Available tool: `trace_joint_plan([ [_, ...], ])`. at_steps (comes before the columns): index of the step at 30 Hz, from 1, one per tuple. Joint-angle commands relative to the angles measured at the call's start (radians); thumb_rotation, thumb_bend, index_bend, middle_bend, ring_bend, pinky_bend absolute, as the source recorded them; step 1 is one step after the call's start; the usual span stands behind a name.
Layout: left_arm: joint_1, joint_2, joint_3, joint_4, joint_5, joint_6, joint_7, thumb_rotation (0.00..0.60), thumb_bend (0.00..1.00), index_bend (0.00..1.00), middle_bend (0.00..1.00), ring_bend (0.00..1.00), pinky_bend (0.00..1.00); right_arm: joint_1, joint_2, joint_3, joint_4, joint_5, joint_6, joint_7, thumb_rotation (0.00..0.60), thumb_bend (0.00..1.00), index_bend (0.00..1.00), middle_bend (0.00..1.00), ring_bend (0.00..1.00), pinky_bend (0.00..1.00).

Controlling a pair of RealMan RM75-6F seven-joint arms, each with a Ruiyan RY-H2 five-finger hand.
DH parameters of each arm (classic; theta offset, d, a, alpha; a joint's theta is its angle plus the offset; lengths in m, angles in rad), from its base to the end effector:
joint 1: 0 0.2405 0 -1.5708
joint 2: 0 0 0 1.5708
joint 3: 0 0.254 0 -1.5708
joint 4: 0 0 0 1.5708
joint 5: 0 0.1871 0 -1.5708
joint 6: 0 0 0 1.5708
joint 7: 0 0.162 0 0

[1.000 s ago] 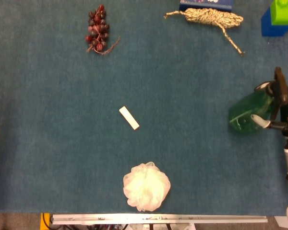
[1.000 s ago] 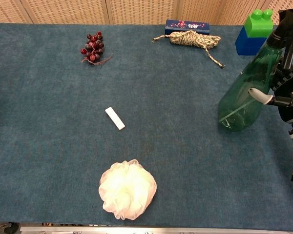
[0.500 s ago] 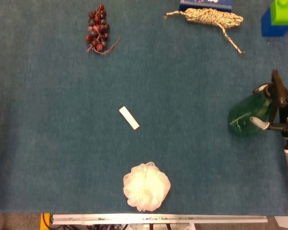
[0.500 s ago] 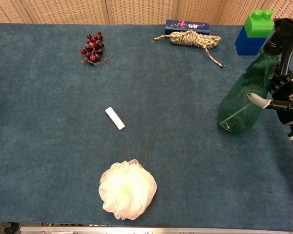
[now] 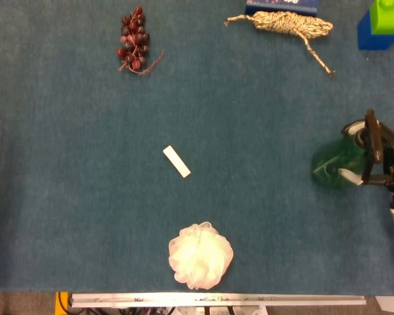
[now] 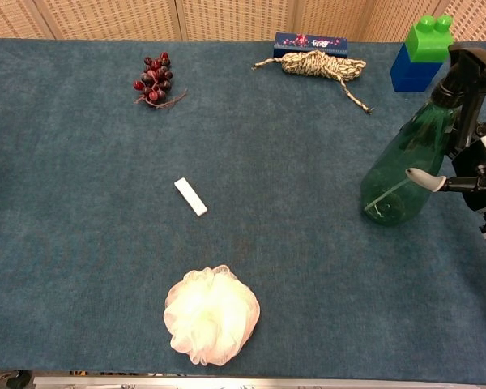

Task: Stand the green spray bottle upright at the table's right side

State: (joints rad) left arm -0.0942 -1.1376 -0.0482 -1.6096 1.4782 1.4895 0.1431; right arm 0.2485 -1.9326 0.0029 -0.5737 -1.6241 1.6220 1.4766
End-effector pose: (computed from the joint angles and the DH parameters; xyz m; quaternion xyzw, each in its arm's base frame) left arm -0.3005 0.1994 0.1752 -0.6122 -0.3511 -0.3512 0.6153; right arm -0.2867 -0.2397 0.0020 0.3520 -0.6082 0.6967 0.1441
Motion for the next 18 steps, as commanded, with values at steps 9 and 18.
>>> trace_joint_plan([
  [9, 0.0, 0.0, 0.0, 0.0, 0.0, 0.0, 0.0, 0.6, 0.0, 0.0, 0.0, 0.0, 0.0, -0.019, 0.009, -0.01, 0.01, -0.005, 0.023, -0.045, 0.6, 0.0, 0.36, 0.34, 0.24, 0.42],
  [18, 0.0, 0.0, 0.0, 0.0, 0.0, 0.0, 0.0, 0.6, 0.0, 0.0, 0.0, 0.0, 0.0, -0.027, 0.029, -0.016, -0.01, -0.012, 0.041, -0.083, 0.6, 0.0, 0.14, 0.18, 0.13, 0.33],
])
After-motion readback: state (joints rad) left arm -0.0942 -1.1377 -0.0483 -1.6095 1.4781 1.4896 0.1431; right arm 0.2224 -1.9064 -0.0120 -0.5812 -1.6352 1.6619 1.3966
